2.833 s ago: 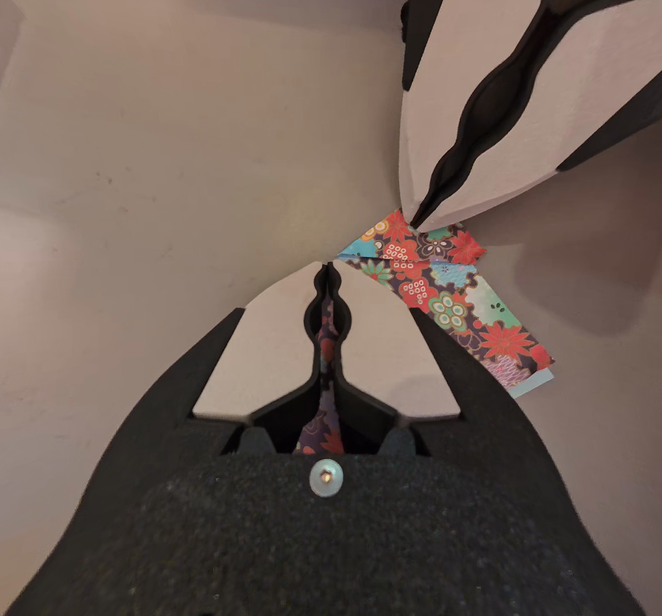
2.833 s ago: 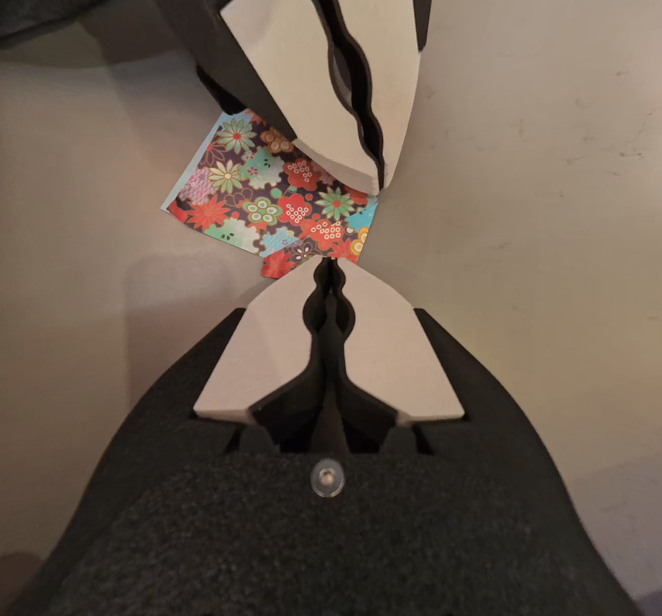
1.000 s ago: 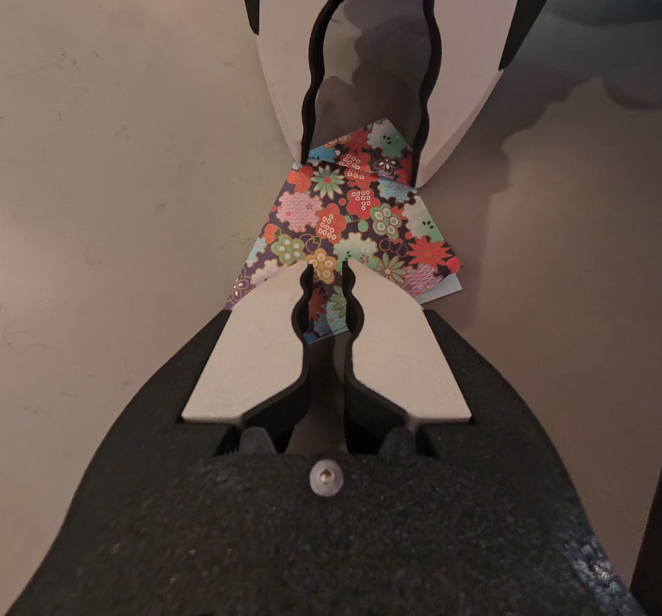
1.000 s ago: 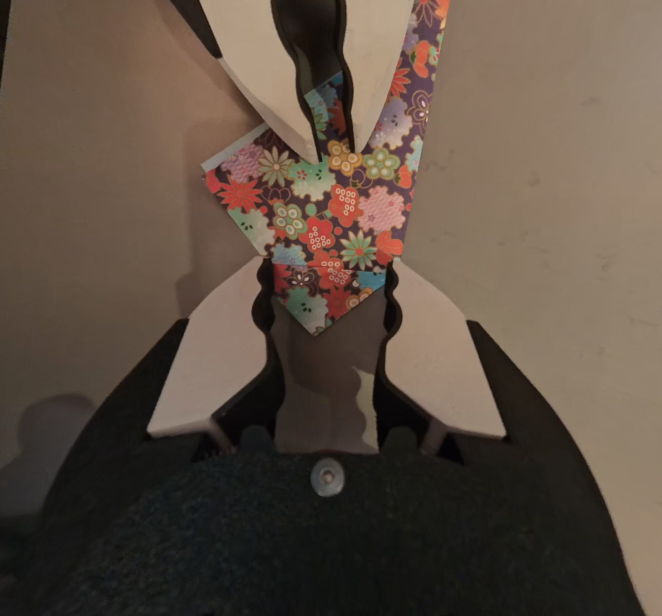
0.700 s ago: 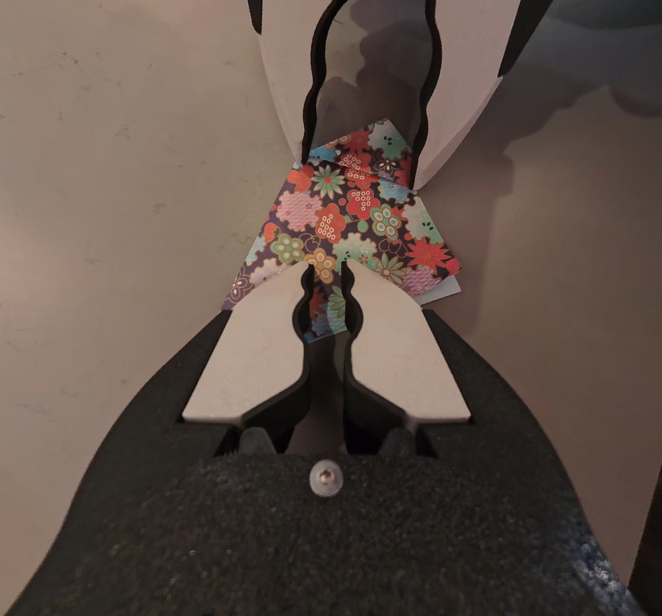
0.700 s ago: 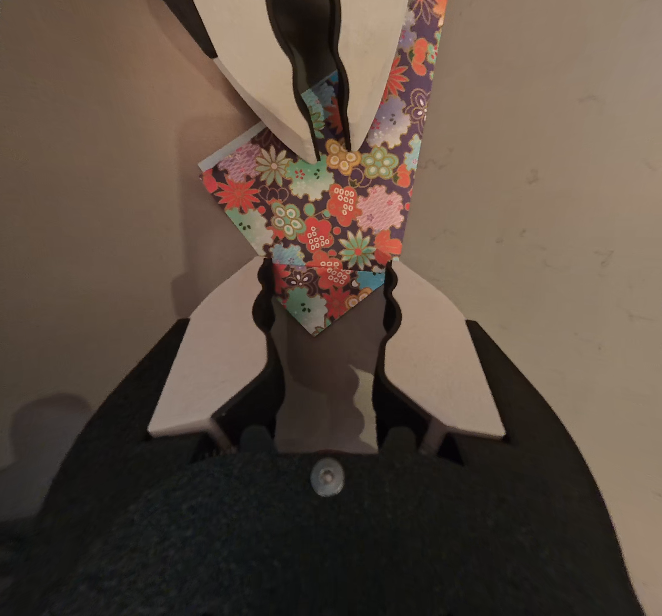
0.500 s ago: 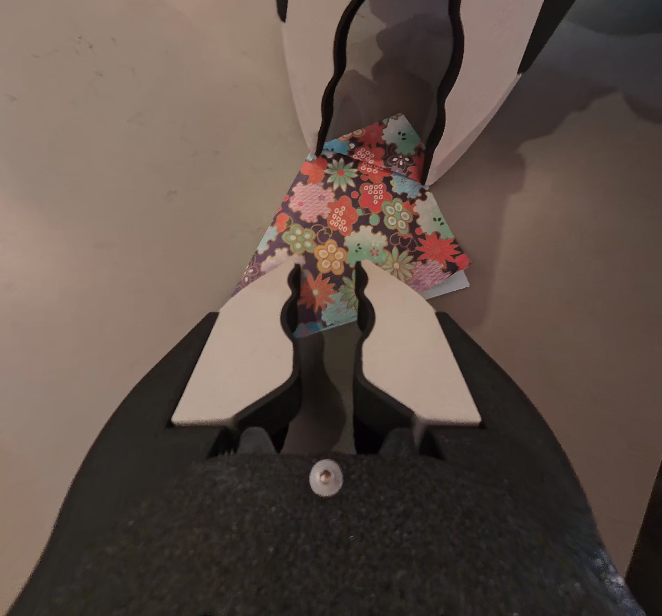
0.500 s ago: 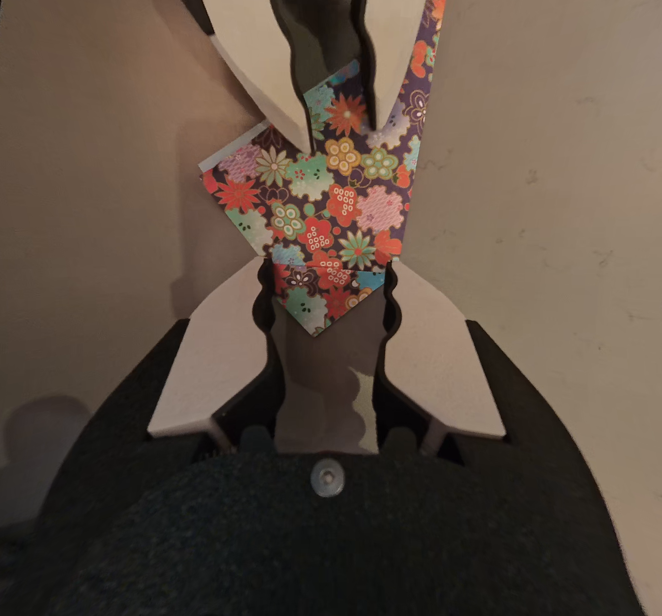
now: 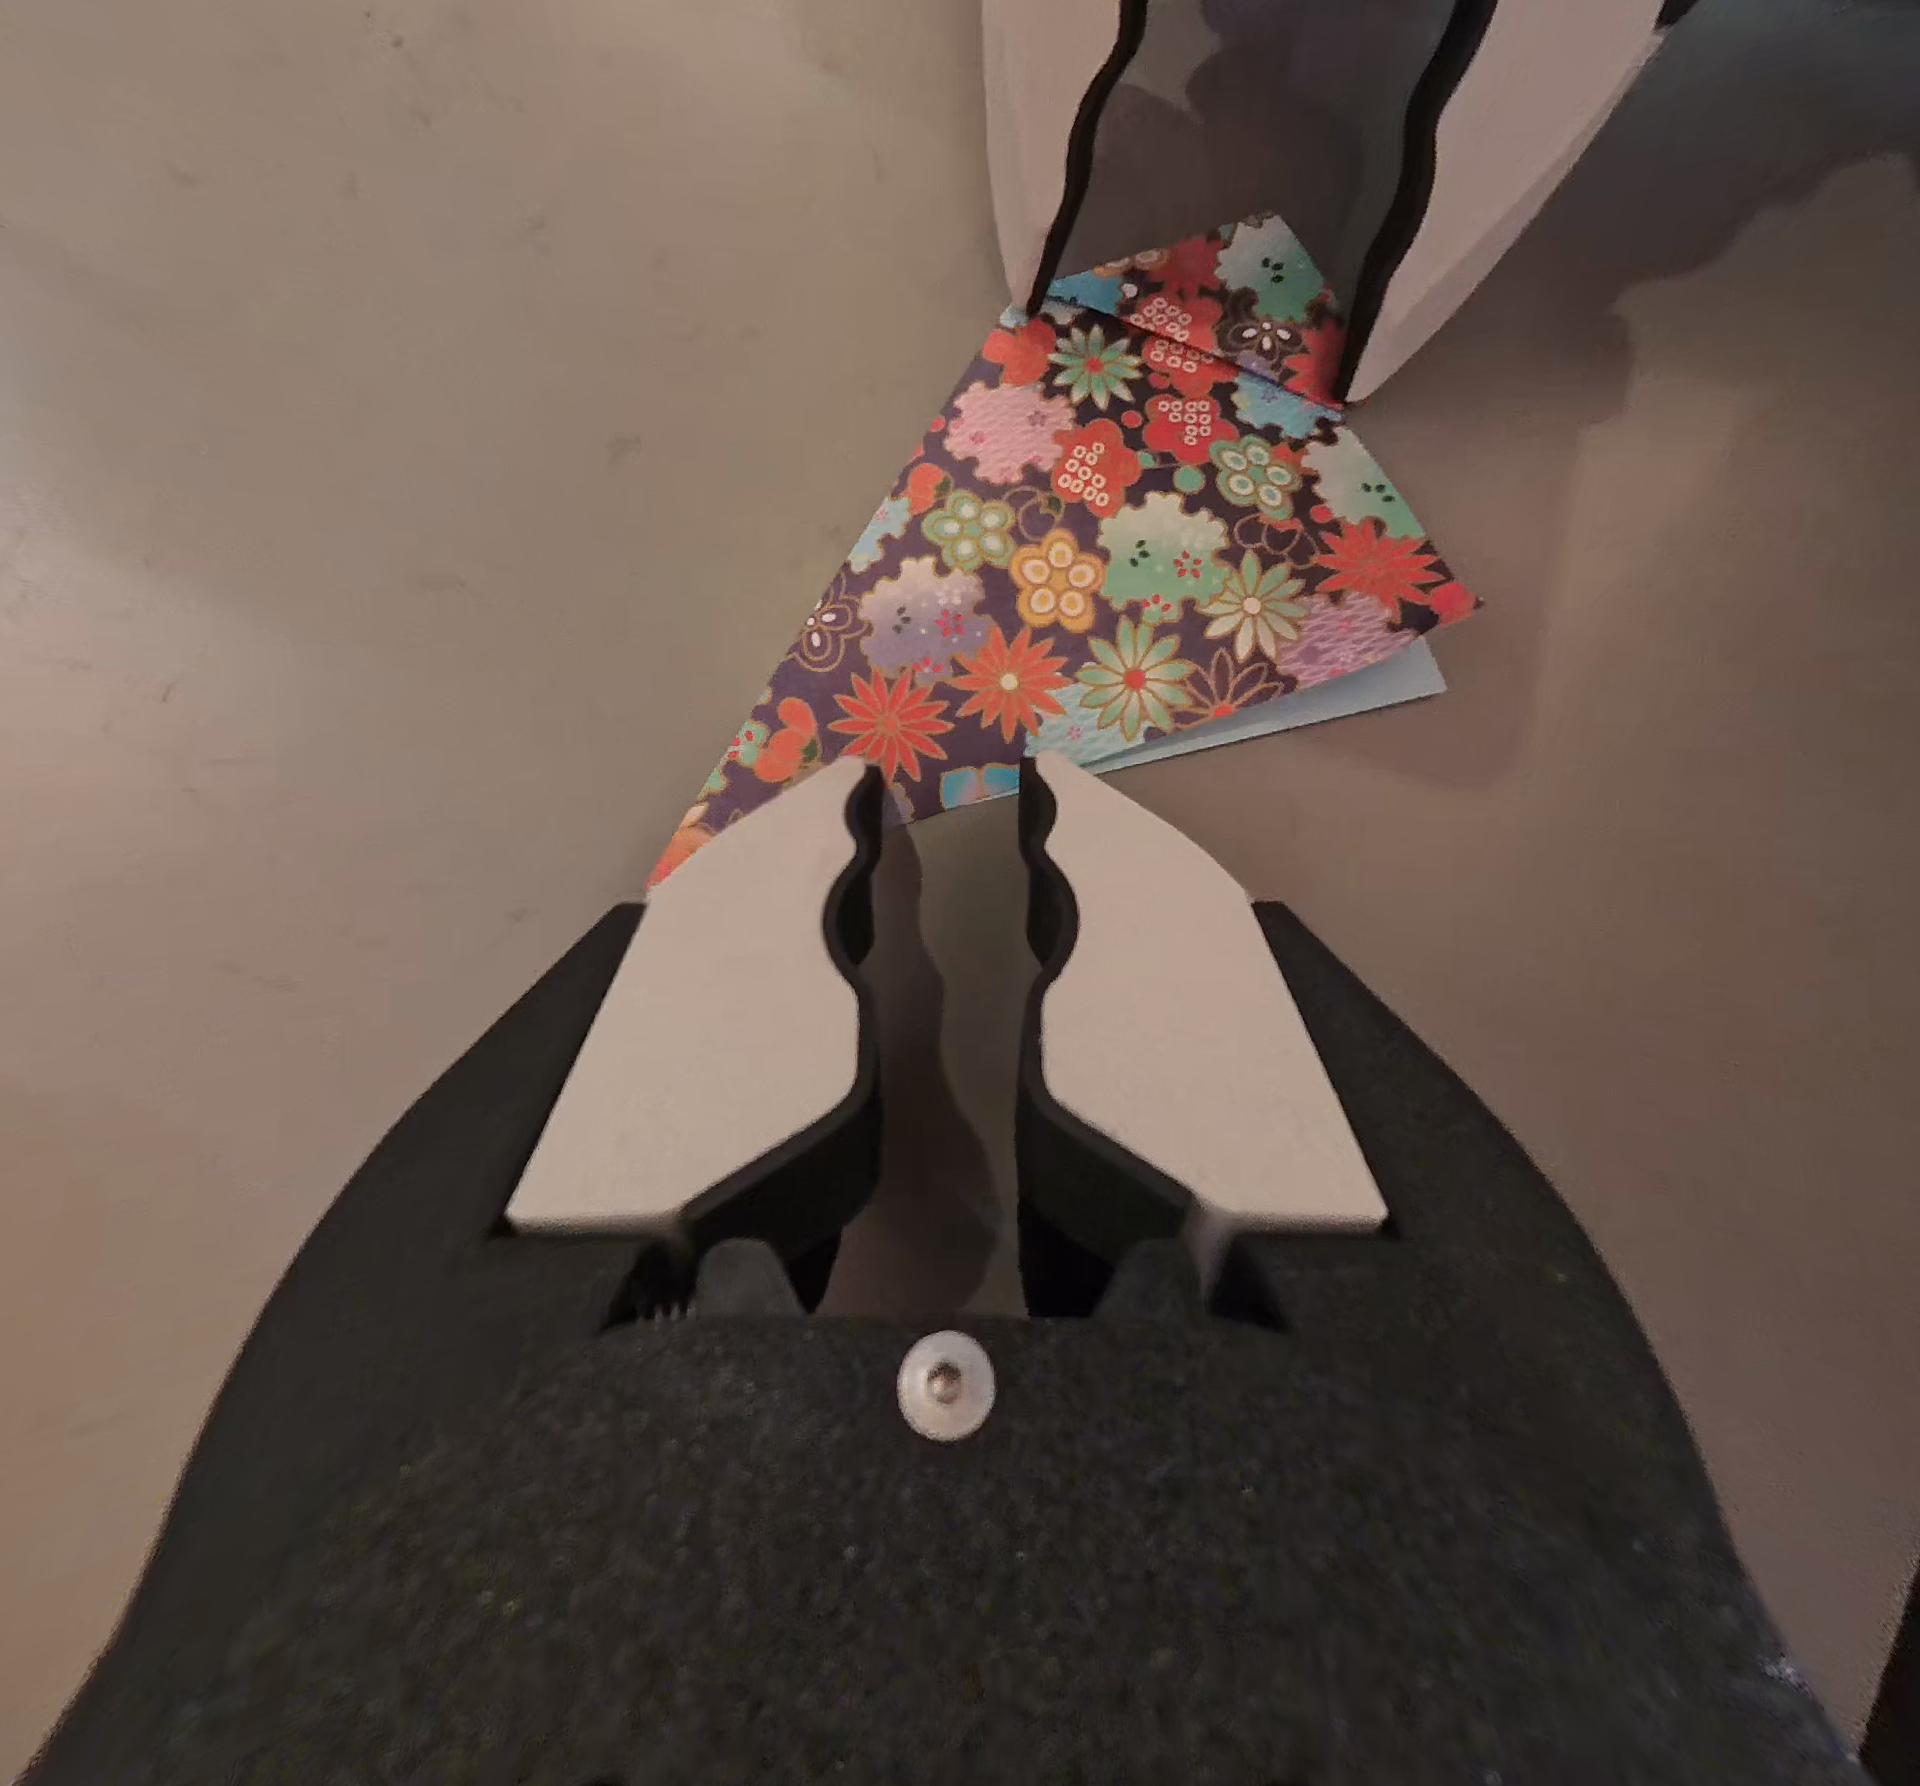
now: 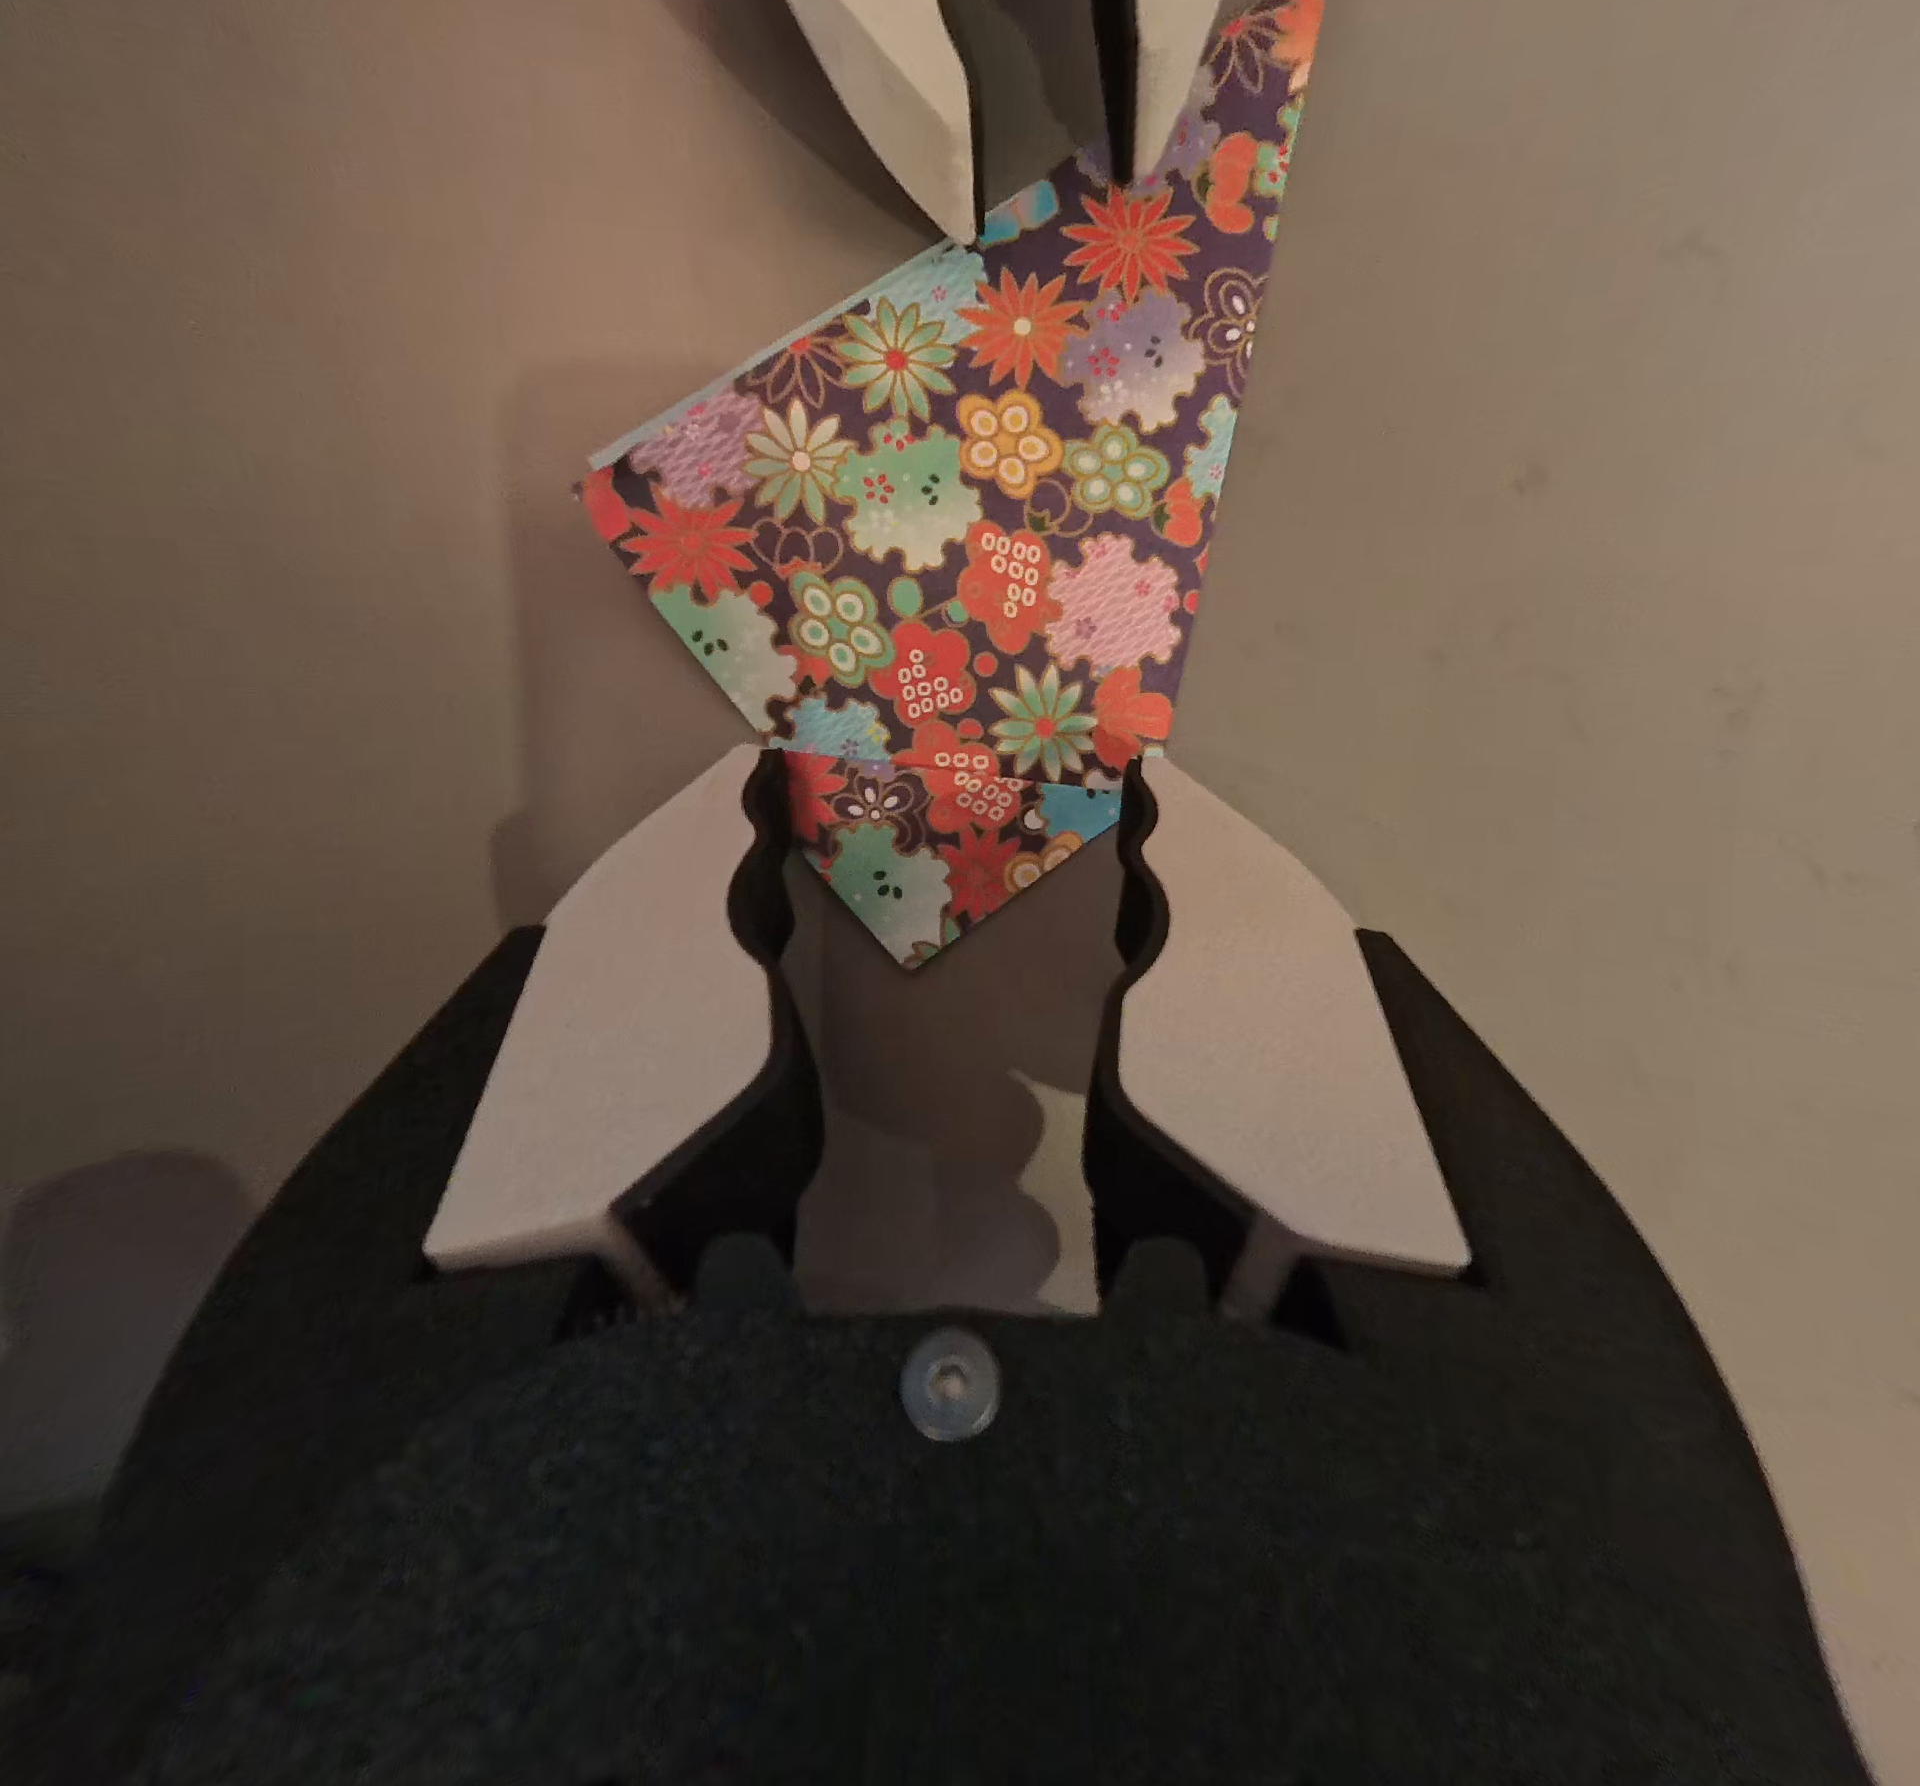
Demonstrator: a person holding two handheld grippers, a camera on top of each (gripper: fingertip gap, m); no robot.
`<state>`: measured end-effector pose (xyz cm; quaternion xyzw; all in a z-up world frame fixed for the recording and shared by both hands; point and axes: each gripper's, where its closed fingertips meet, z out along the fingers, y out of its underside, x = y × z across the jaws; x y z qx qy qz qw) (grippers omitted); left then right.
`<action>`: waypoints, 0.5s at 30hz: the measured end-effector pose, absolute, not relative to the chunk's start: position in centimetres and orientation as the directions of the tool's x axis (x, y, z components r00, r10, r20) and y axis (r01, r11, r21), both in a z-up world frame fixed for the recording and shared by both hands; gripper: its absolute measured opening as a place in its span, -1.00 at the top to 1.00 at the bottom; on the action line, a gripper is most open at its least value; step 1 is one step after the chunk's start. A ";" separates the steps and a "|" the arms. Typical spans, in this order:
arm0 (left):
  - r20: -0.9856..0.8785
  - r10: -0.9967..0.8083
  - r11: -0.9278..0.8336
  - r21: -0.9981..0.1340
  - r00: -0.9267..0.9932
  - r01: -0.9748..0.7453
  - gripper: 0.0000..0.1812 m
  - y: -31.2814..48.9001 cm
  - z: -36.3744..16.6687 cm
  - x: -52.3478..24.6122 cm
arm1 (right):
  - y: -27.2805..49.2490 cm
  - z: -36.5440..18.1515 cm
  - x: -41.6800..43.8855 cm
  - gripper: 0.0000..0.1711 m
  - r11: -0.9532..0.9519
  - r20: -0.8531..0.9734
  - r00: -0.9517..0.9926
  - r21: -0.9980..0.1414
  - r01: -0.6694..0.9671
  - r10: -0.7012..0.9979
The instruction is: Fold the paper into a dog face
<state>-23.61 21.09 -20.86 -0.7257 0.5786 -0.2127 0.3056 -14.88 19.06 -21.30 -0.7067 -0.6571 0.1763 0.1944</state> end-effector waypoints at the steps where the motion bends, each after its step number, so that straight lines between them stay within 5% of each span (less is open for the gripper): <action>1: -0.052 -0.969 -0.140 -0.688 0.240 -0.712 0.73 21.1 -20.9 -23.5 | 19.1 -21.3 -14.8 0.30 -0.064 0.005 0.077 -0.505 0.861 0.997; 15: -0.043 -0.968 -0.151 -0.685 0.247 -0.713 0.73 20.5 -20.9 -21.9 | 19.2 -20.1 -14.7 0.26 -0.063 0.025 0.086 -0.491 0.869 0.996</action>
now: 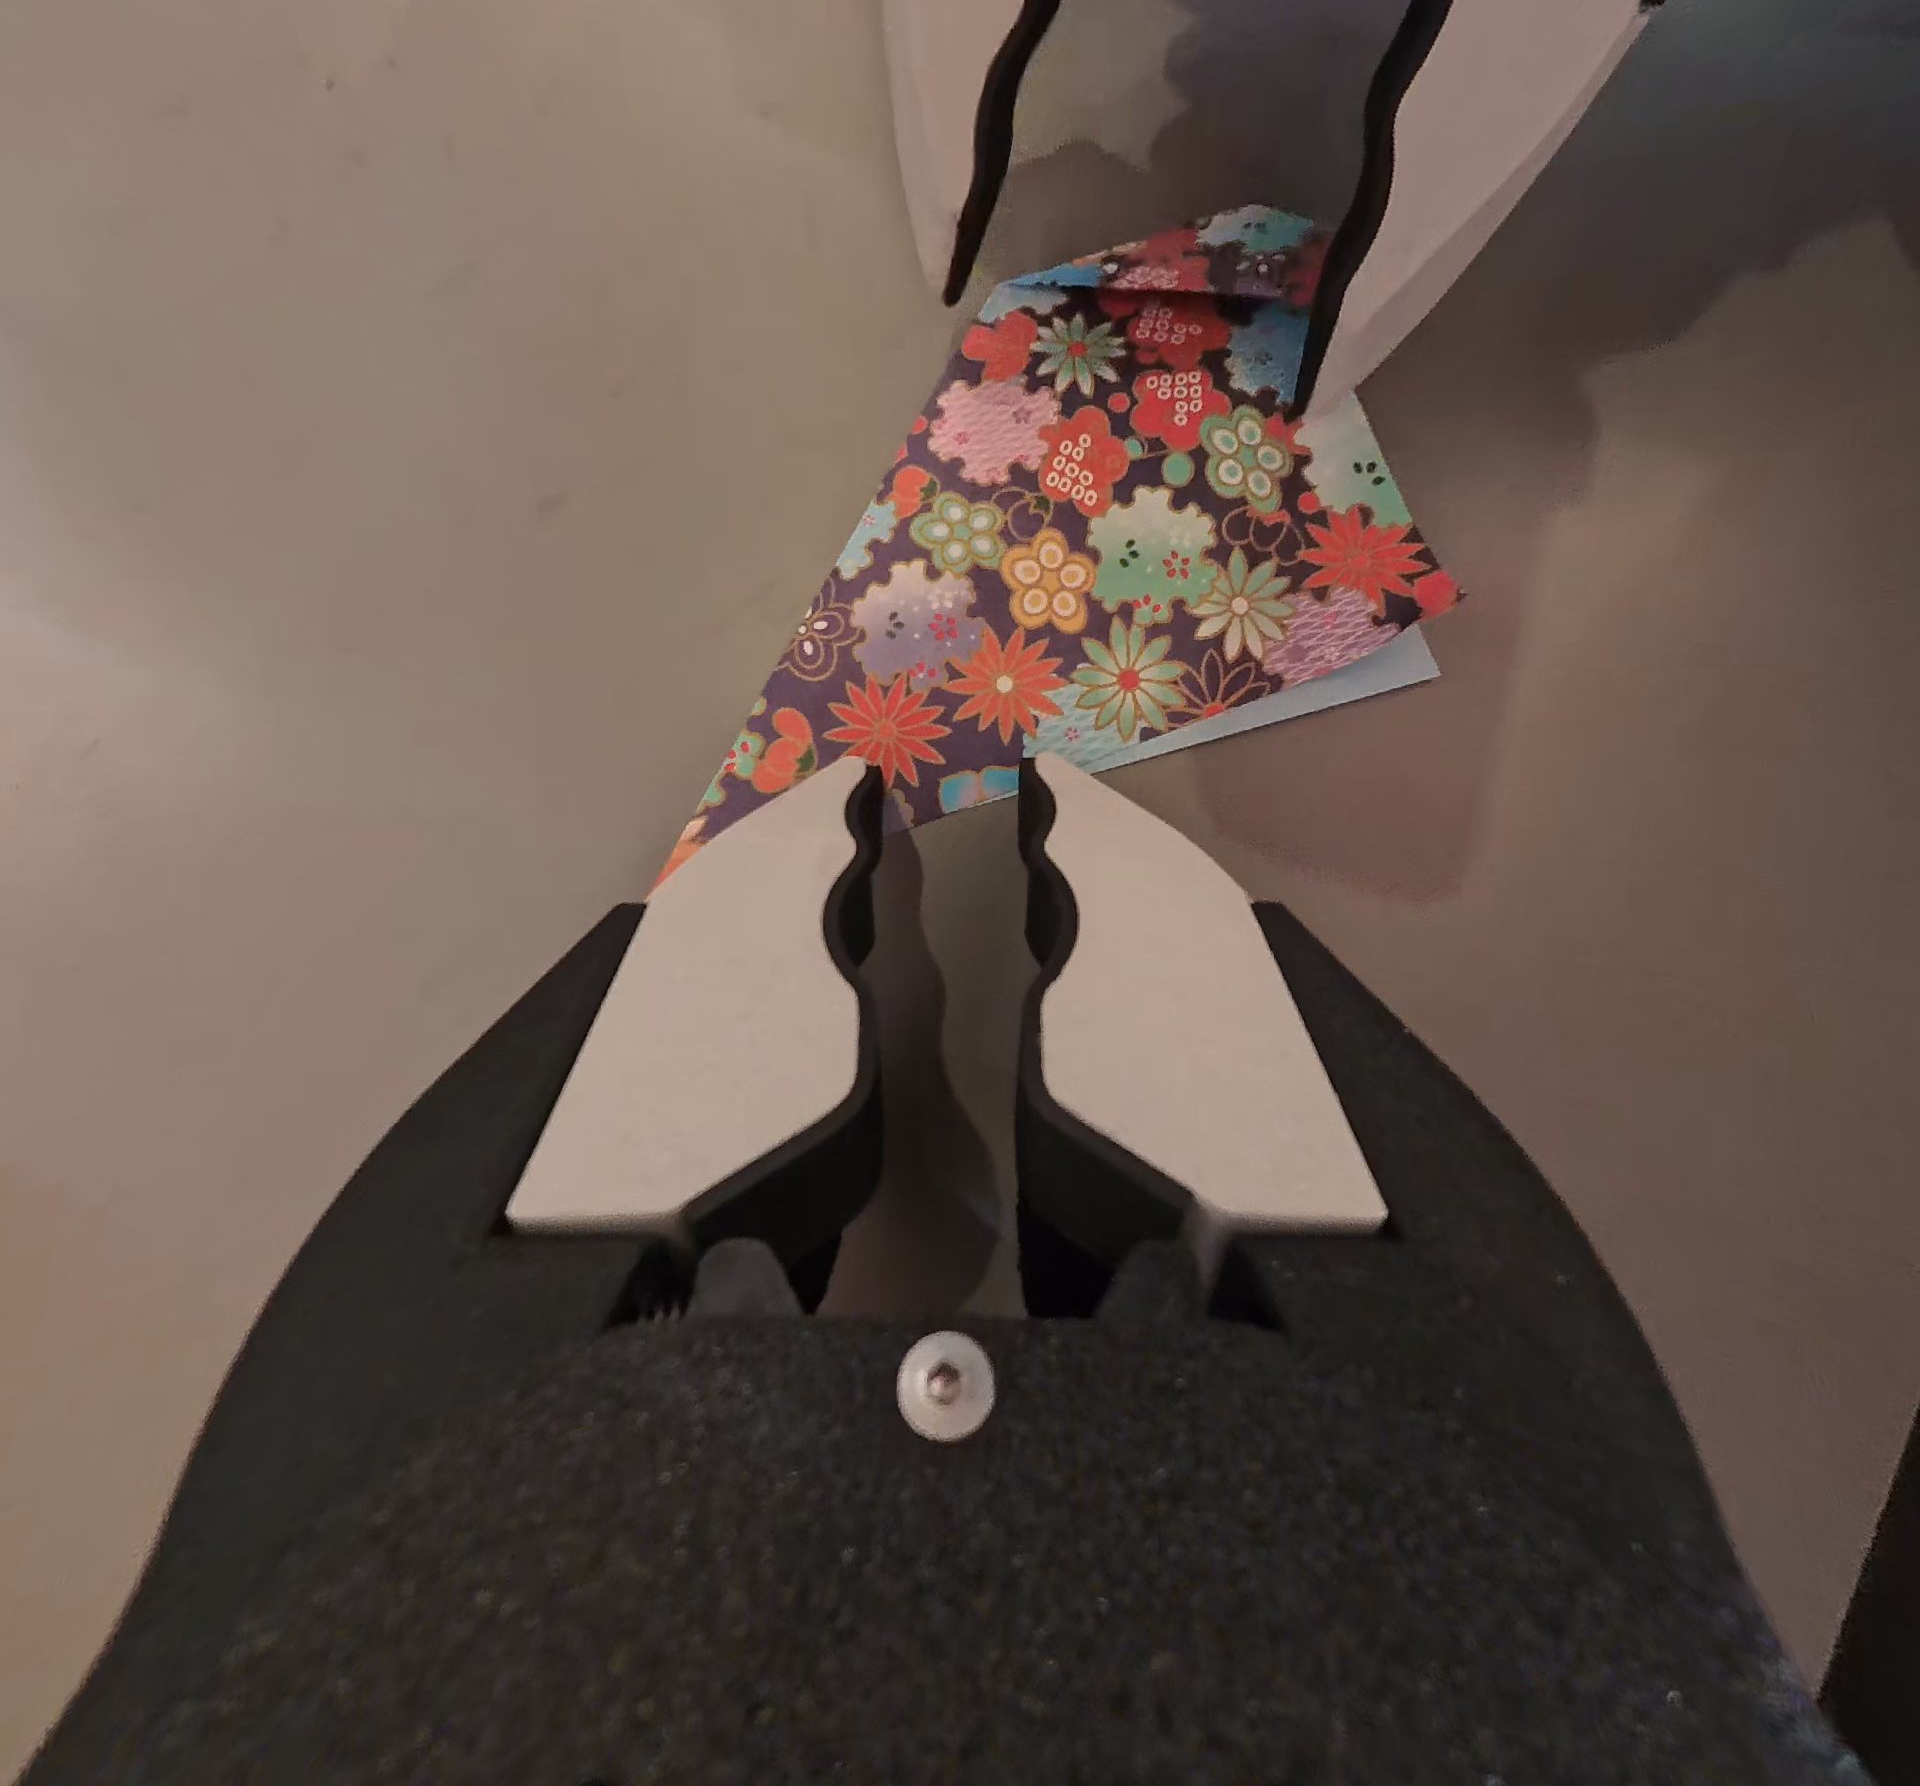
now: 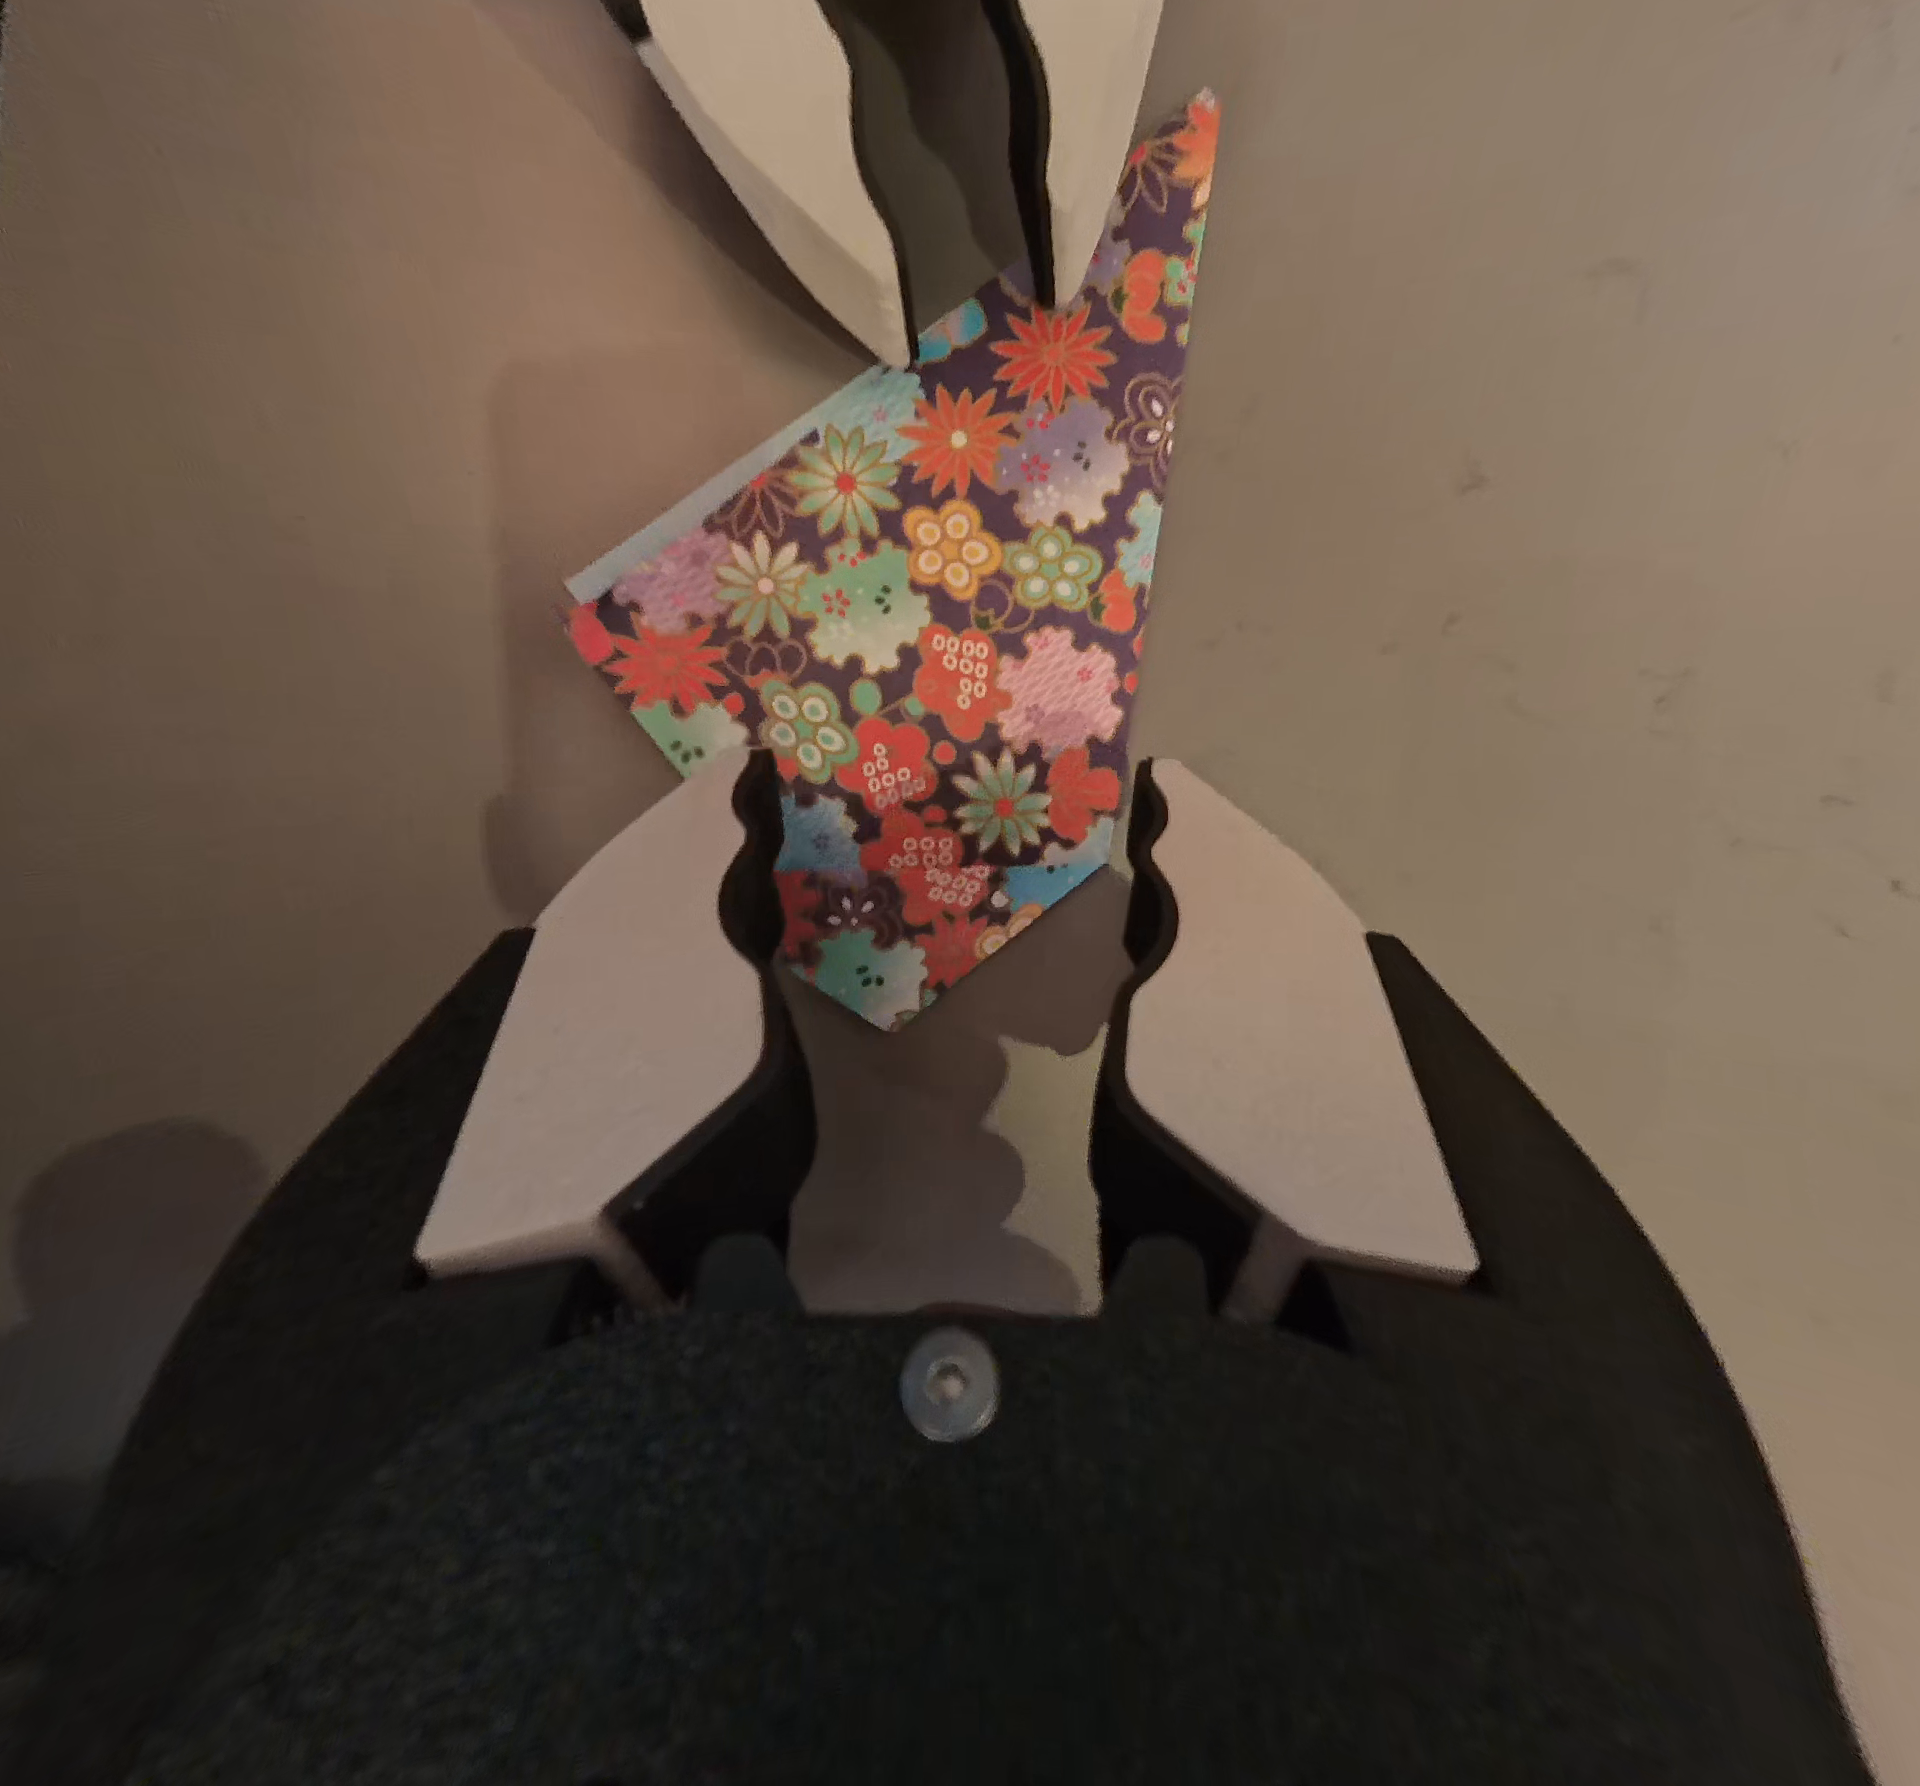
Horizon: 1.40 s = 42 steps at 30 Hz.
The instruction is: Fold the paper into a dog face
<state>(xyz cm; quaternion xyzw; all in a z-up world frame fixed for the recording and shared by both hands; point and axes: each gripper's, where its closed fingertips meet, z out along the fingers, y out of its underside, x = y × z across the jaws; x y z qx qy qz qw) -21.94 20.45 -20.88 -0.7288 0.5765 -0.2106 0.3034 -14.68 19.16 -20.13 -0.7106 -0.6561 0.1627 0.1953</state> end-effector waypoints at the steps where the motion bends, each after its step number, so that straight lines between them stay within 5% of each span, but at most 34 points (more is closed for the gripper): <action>1: -0.042 -0.968 -0.153 -0.684 0.248 -0.713 0.73 20.4 -20.9 -21.8 | 19.2 -20.0 -14.8 0.26 -0.062 0.026 0.086 -0.495 0.866 0.996; 42: 0.026 -0.948 -0.240 -0.716 0.318 -0.655 0.57 20.3 -20.0 -19.7 | 19.7 -21.2 -17.7 0.30 -0.028 0.012 0.039 -0.495 0.869 0.999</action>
